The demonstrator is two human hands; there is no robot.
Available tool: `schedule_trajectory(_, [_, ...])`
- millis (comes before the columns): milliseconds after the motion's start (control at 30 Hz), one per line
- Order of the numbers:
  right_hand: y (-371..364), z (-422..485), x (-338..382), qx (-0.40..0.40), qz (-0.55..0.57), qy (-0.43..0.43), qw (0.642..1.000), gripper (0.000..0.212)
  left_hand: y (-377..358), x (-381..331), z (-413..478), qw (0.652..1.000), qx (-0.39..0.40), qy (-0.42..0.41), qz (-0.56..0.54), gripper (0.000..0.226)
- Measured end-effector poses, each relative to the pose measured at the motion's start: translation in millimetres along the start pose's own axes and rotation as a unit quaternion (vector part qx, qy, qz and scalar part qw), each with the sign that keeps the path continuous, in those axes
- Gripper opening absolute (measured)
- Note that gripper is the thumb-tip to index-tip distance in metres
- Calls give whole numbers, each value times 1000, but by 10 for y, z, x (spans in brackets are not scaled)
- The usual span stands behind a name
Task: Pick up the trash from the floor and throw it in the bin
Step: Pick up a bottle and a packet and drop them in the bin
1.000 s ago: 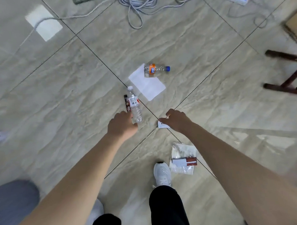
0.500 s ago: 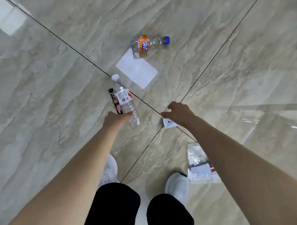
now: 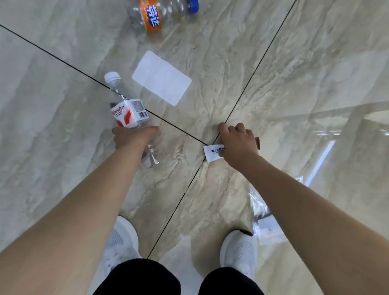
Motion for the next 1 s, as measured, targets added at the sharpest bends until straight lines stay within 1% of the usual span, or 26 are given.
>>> schedule_trajectory(67, [-18, -8, 34, 5, 15, 3, 1000, 40, 5, 39, 22, 1000, -22, -12, -16, 83])
schedule_trajectory(133, [-37, -7, 60, 29, 10, 5, 1000, 18, 3, 80, 20, 999, -14, -21, -24, 76])
schedule_trajectory(167, [-60, -1, 50, 48, 18, -5, 999, 9, 0, 103, 6, 999, -5, -23, -33, 74])
schedule_trajectory(200, [-71, 4, 14, 72, 50, -30, 996, 3, -3, 123, -18, 998, 8, -23, -50, 71])
schedule_trajectory(233, [-67, -1, -40, 99, 105, -66, 987, 4, -4, 137, -56, 997, 23, -23, -69, 69])
schedule_trajectory(267, [-53, -19, -91, 129, 177, -106, 970, 11, 14, 134, -115, 996, 36, -27, -80, 66])
schedule_trajectory(333, [5, -53, -156, 166, 312, -157, 922, 29, 72, 93, -244, 994, 58, -52, -82, 53])
schedule_trajectory(367, [64, -91, -153, 181, 354, -170, 902, 35, 136, 63, -321, 992, 66, -69, -80, 46])
schedule_trajectory(400, [148, -146, -128, 194, 384, -179, 885, 36, 215, 32, -404, 991, 74, -85, -77, 41])
schedule_trajectory(467, [386, -270, -65, 212, 442, -188, 851, 24, 406, -49, -594, 988, 82, -106, -76, 35])
schedule_trajectory(500, [512, -326, -26, 218, 474, -189, 832, 25, 499, -100, -687, 987, 83, -111, -78, 33])
schedule_trajectory(567, [815, -492, 83, 238, 519, -184, 800, 42, 770, -241, -915, 984, 74, -120, -105, 31])
schedule_trajectory(600, [977, -600, 159, 247, 537, -178, 787, 42, 920, -308, -1036, 982, 69, -124, -122, 31])
schedule_trajectory(667, [1270, -819, 324, 265, 562, -164, 766, 26, 1213, -421, -1294, 978, 60, -134, -145, 30])
schedule_trajectory(733, [1576, -1120, 511, 280, 567, -156, 759, 13, 1555, -501, -1631, 975, 52, -143, -163, 30])
schedule_trajectory(800, [1849, -1475, 765, 297, 560, -139, 761, 24, 1995, -525, -1993, 971, 20, -153, -182, 34])
schedule_trajectory(833, [1953, -1639, 894, 306, 559, -130, 760, 29, 2198, -507, -2134, 969, -3, -154, -195, 32])
schedule_trajectory(933, [2274, -2261, 1400, 338, 529, -93, 773, 28, 2964, -326, -2622, 951, -94, -137, -261, 17])
schedule_trajectory(1000, [2411, -2626, 1741, 354, 512, -74, 780, 25, 3415, -150, -2897, 940, -143, -137, -279, 14])
Point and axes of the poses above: each hand's wrist, its own z-axis towards the middle knuckle, its own y-axis out of the back of the hand, x = y × z, the point moved 7 cm from there along z, towards the middle knuckle, and after that the axes turned 11 degrees about -y, right-handed, at the moved point
